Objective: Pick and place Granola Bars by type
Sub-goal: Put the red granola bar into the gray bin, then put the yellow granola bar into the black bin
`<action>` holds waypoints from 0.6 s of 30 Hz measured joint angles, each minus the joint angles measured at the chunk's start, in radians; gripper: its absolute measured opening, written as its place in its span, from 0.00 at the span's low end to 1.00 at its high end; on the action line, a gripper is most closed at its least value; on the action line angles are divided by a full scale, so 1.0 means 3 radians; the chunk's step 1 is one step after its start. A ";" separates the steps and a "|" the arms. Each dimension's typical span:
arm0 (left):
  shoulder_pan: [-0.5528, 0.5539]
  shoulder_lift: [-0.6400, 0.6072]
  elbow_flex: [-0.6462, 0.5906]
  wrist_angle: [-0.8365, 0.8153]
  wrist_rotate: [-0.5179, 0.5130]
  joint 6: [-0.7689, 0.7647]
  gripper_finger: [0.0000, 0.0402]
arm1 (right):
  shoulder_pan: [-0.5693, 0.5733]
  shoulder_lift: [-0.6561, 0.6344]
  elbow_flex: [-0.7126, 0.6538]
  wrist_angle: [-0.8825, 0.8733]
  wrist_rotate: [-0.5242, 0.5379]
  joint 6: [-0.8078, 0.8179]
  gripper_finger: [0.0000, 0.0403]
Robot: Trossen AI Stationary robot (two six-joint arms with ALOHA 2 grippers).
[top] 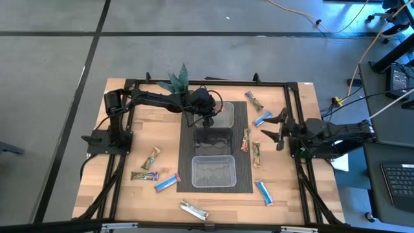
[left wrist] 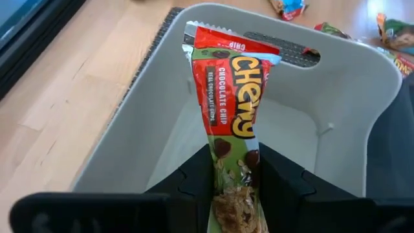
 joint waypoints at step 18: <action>-0.0064 -0.0003 0.0000 0.0074 -0.0004 0.0189 0.34 | 0.0000 0.2308 0.1815 -0.1668 -0.0443 0.1729 0.60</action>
